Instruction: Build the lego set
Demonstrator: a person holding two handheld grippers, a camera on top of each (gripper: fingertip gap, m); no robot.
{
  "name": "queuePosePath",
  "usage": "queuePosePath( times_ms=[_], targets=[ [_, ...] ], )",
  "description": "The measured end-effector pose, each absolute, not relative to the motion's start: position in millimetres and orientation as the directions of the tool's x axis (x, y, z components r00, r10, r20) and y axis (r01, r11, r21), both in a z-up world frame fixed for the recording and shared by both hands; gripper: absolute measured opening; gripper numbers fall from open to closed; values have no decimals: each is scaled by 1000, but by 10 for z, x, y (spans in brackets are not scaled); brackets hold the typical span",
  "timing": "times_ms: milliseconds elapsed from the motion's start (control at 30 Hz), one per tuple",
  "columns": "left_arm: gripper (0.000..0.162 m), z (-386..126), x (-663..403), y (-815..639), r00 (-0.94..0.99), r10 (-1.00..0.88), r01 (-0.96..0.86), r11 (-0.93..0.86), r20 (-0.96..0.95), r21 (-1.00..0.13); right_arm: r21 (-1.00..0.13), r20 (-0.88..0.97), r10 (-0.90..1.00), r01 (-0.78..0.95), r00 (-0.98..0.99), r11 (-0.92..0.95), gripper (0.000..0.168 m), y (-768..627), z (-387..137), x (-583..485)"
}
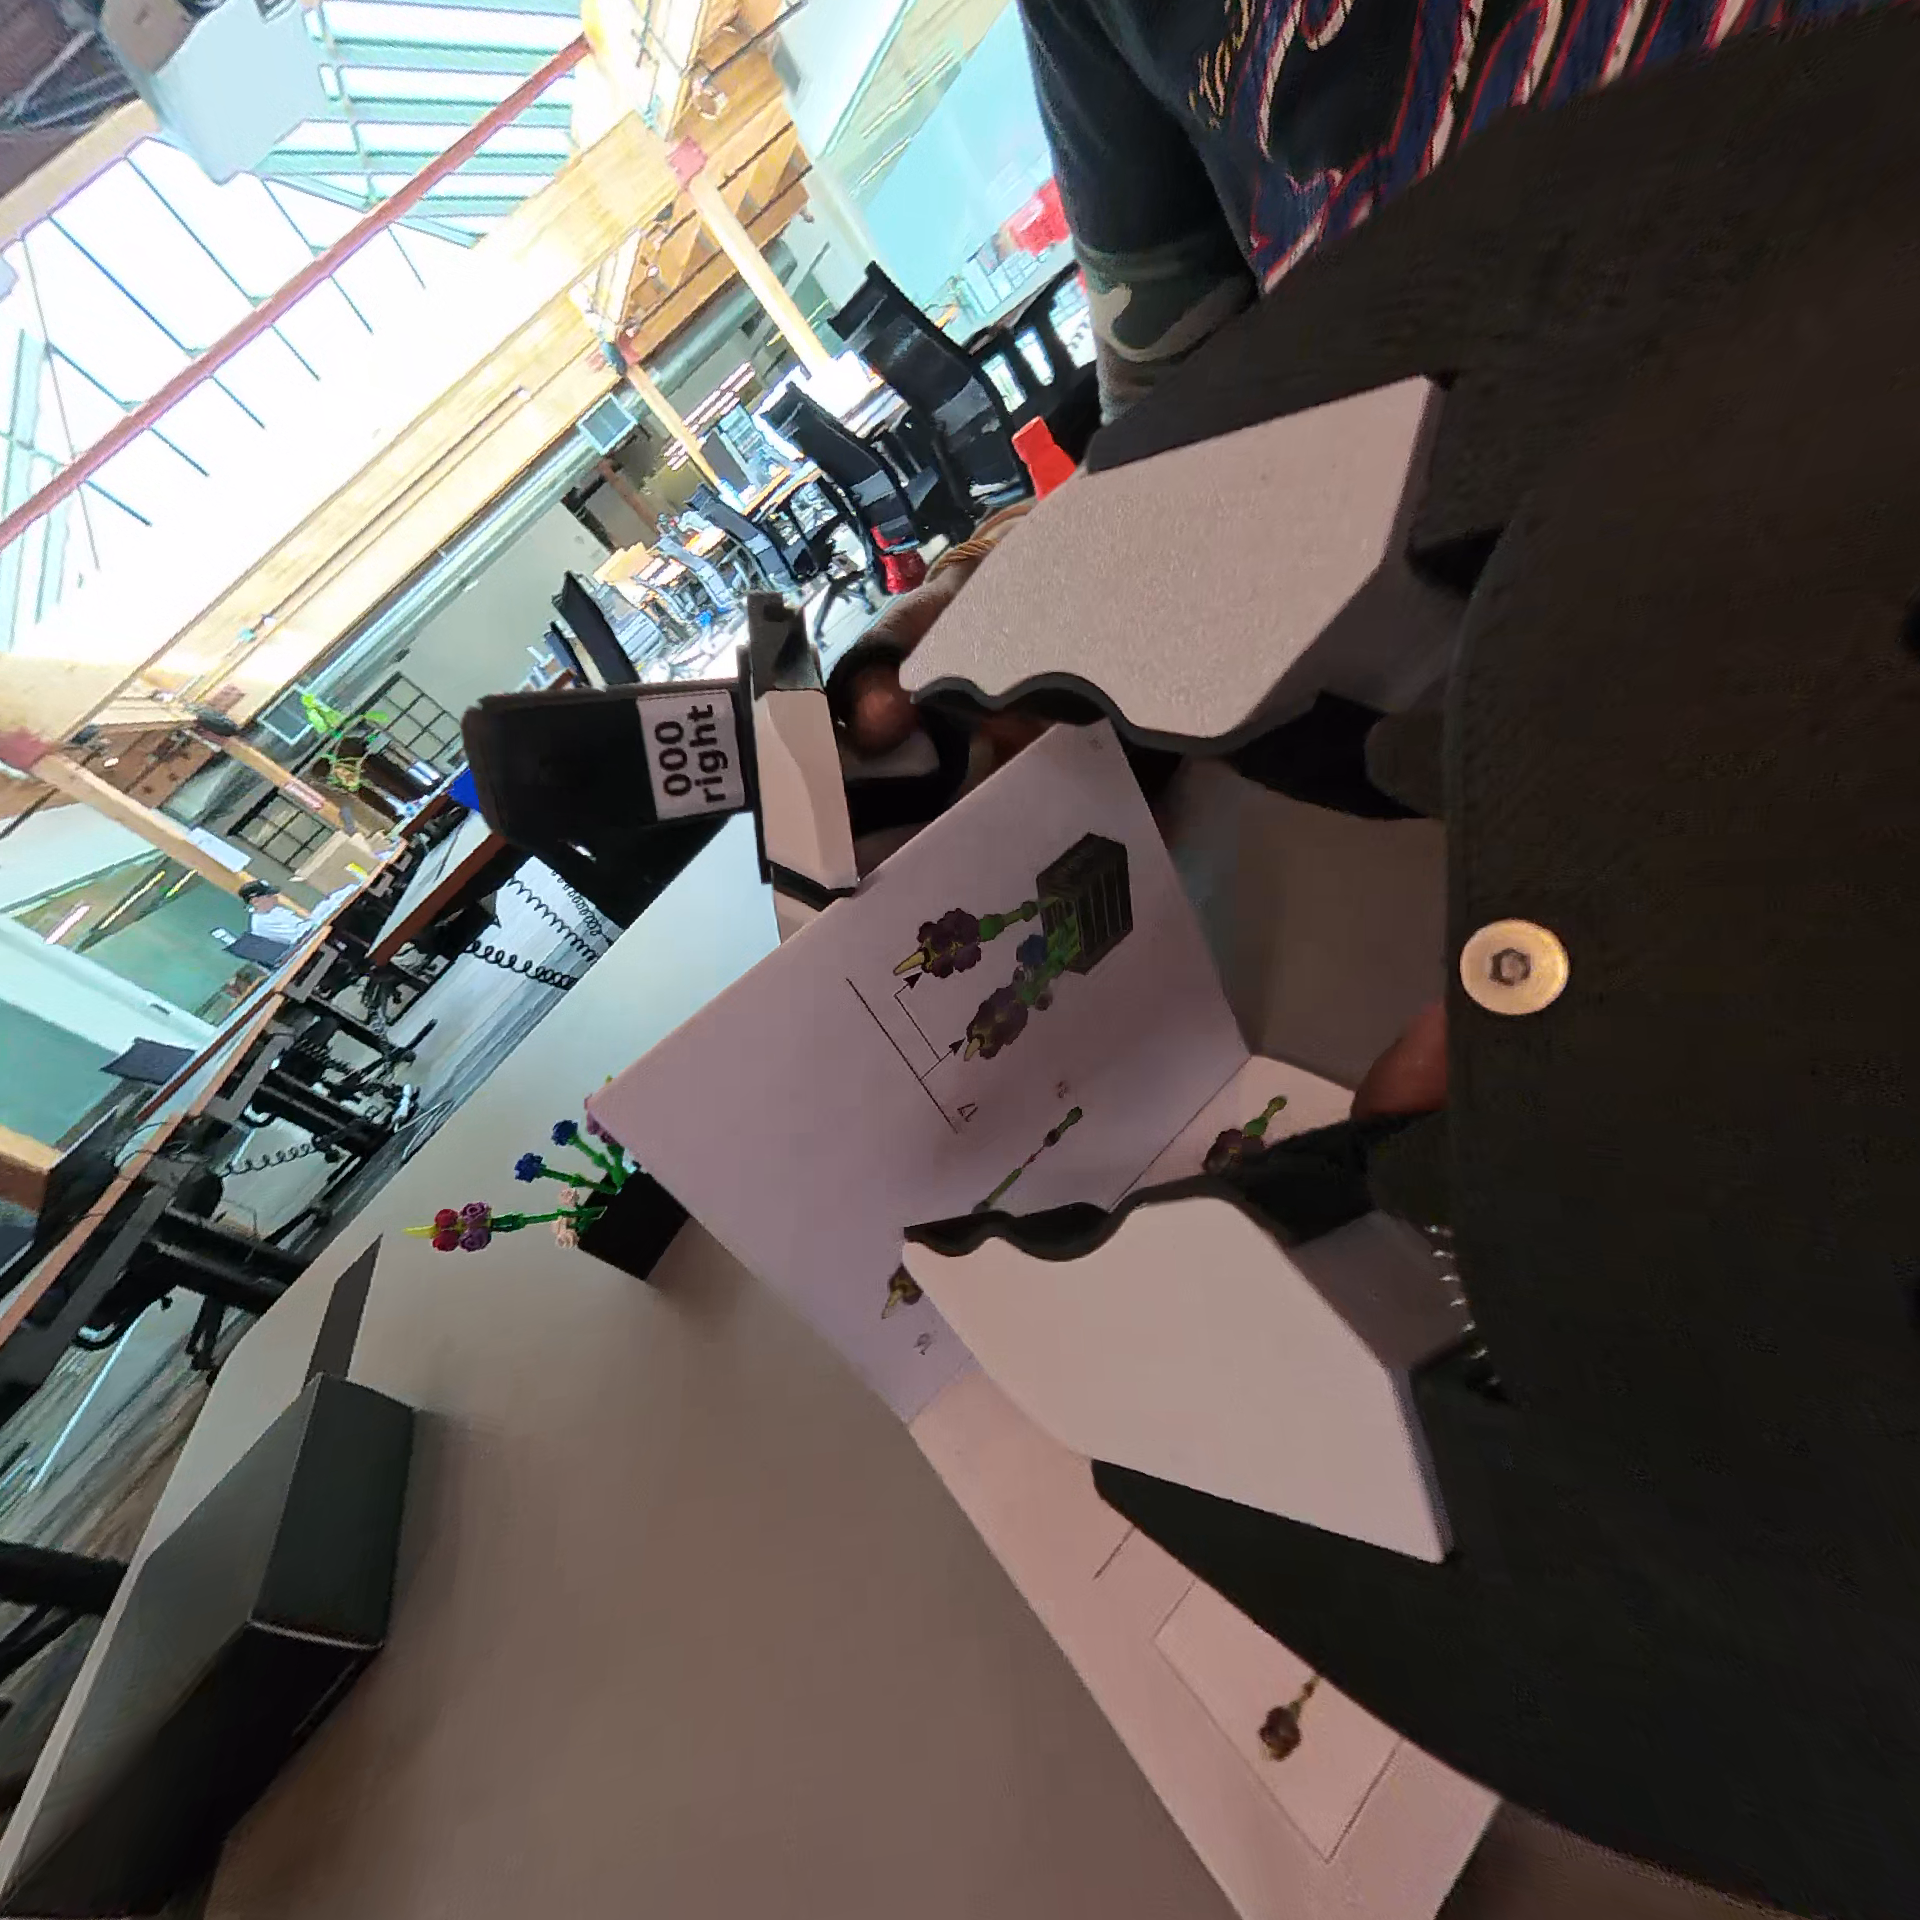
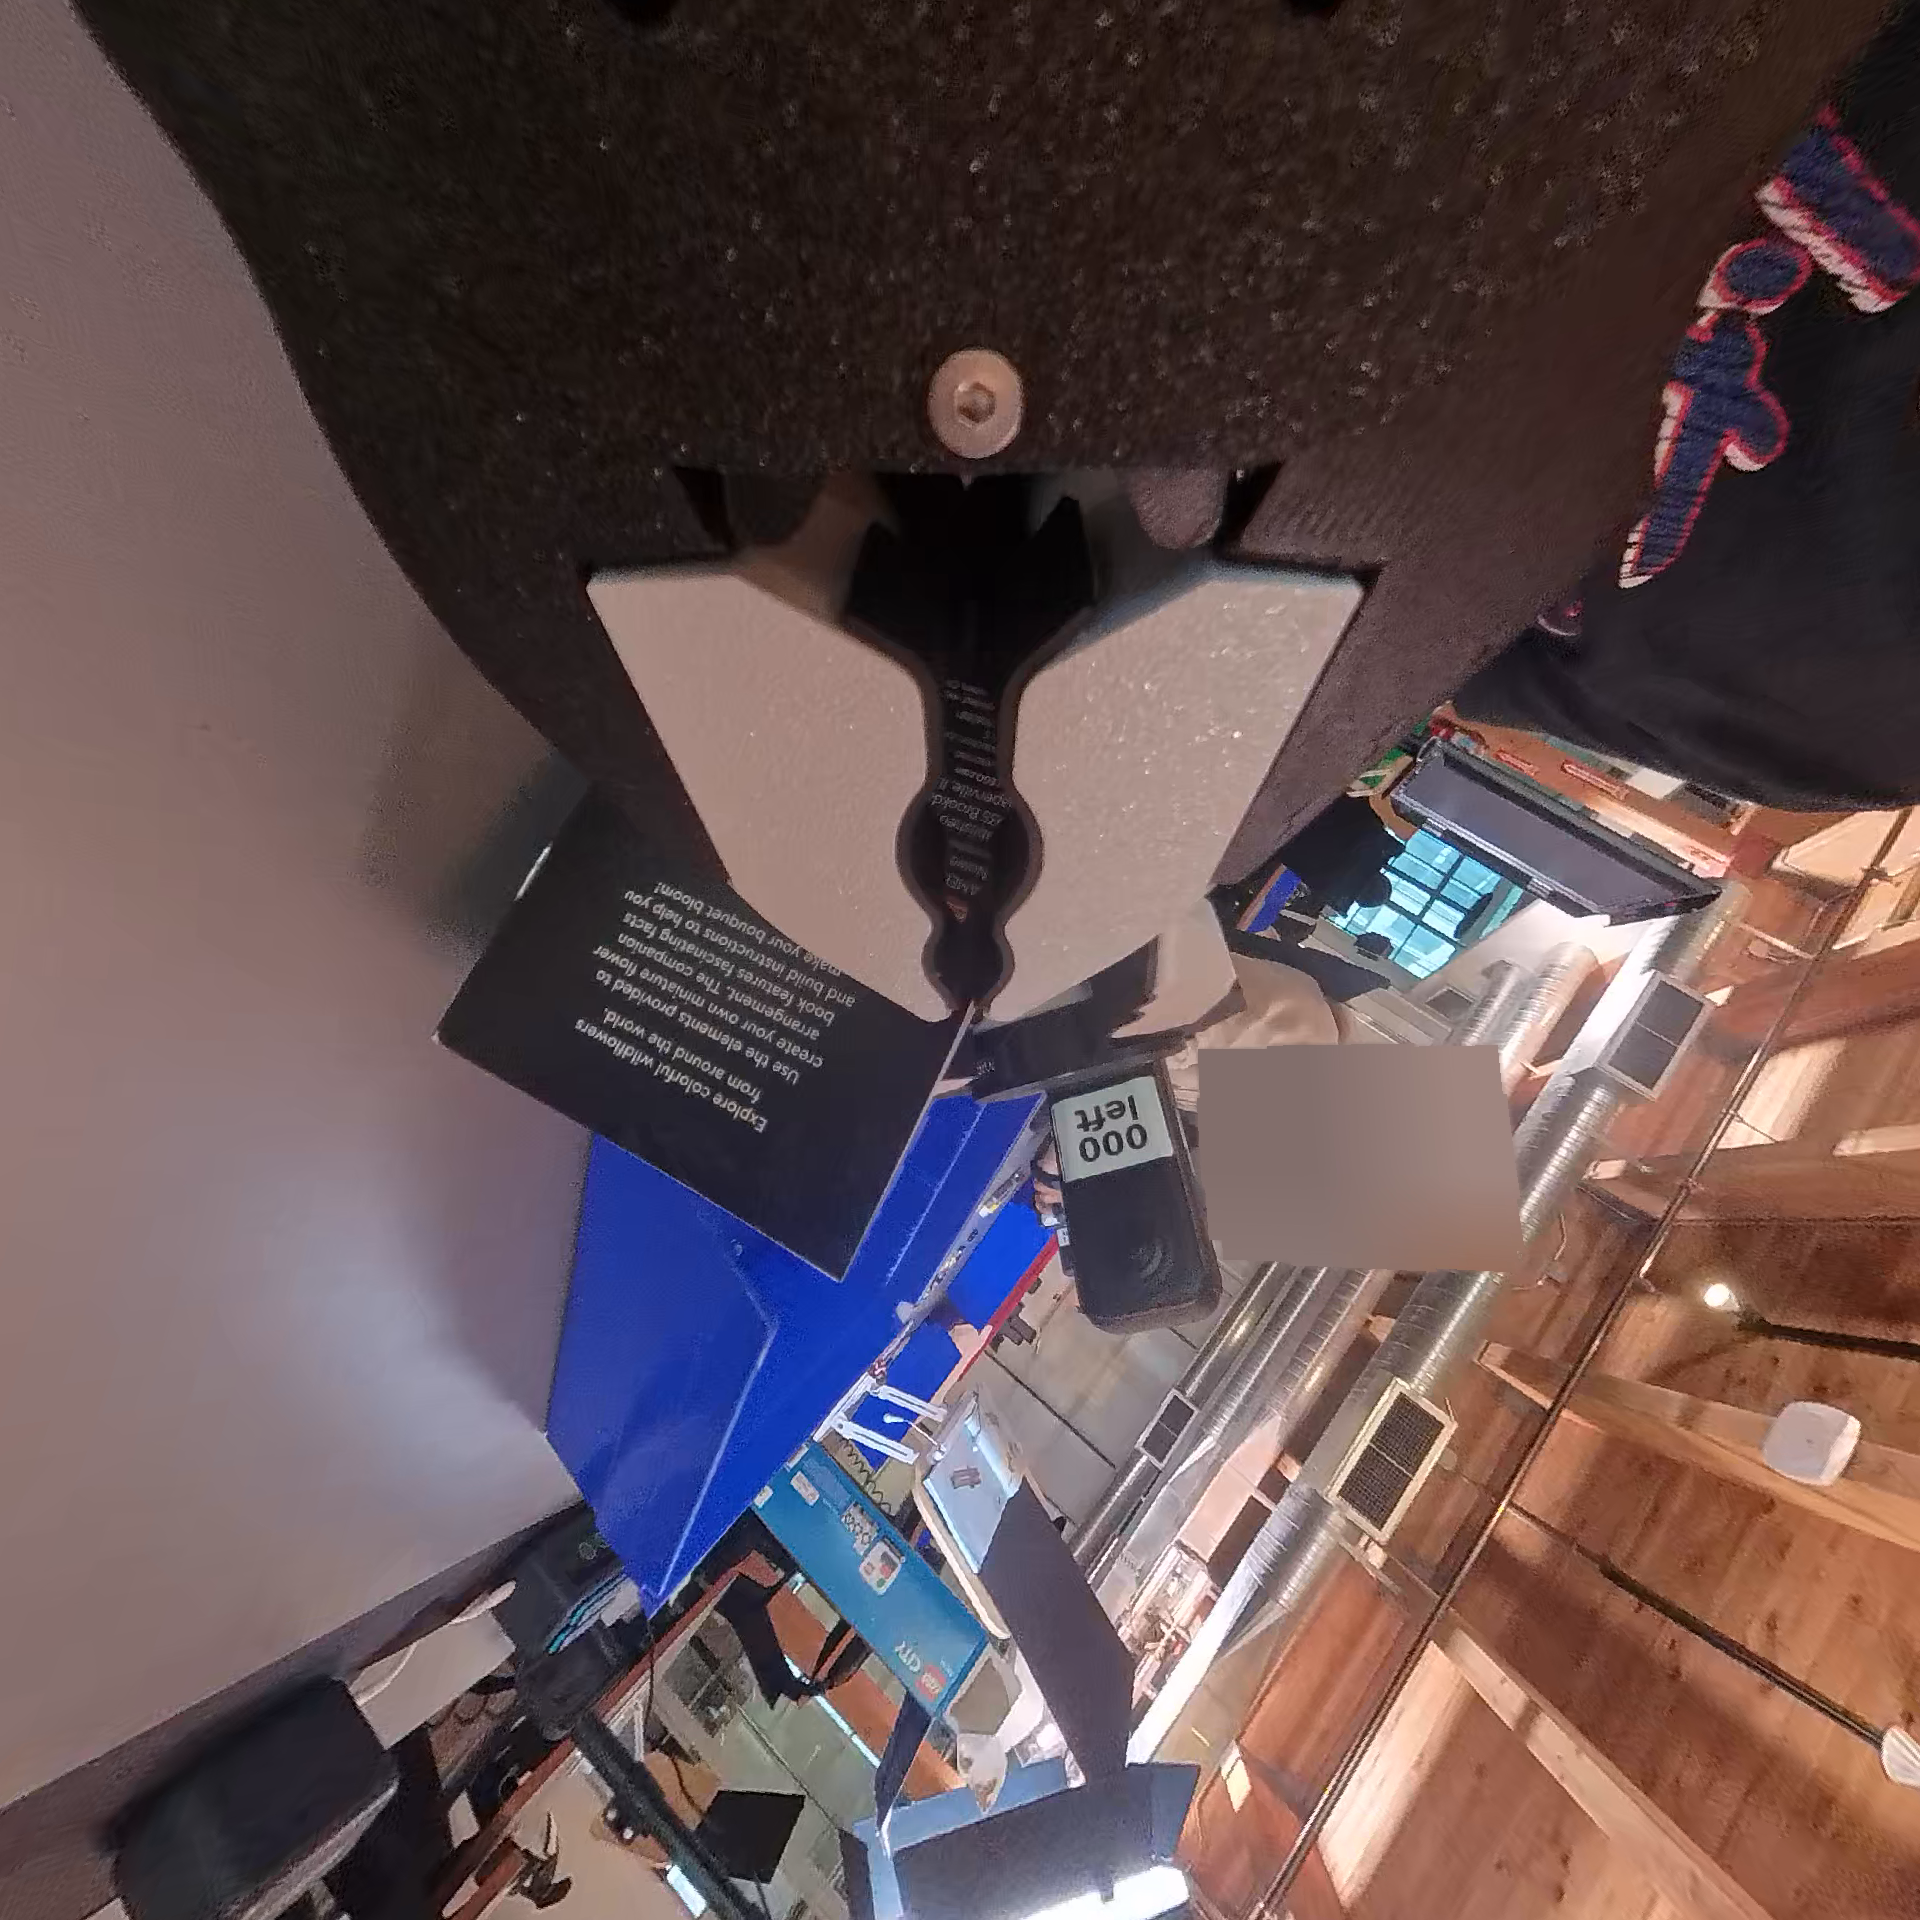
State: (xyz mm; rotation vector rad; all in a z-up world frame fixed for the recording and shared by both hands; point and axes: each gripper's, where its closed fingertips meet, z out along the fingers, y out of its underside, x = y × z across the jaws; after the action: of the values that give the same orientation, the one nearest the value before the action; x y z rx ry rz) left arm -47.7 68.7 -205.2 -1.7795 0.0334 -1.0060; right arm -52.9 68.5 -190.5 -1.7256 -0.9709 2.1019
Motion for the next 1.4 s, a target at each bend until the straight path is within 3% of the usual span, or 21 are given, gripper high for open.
queuePosePath(
  times_ms=[500, 1233, 1300, 1400],
  targets=[
    [73, -2294, -758, 488, 662, -305, 501, -499, 684, -707, -585, -802, 516, 219, -301, -781, 0, 508, -1958, -645],
    [73, -2290, -610, 658, 655, -314, 488, -518, 687, -703, -561, -819, 495, 224, -289, -797, 1, 596, -2048, -548],
    [73, -2290, -603, 654, 649, -318, 489, -522, 691, -699, -568, -815, 506, 216, -283, -794, 4, 619, -2054, -546],
    [73, -2291, -592, 658, 649, -321, 484, -525, 690, -700, -605, -794, 555, 227, -249, -763, 27, 660, -2082, -559]
  ],
)
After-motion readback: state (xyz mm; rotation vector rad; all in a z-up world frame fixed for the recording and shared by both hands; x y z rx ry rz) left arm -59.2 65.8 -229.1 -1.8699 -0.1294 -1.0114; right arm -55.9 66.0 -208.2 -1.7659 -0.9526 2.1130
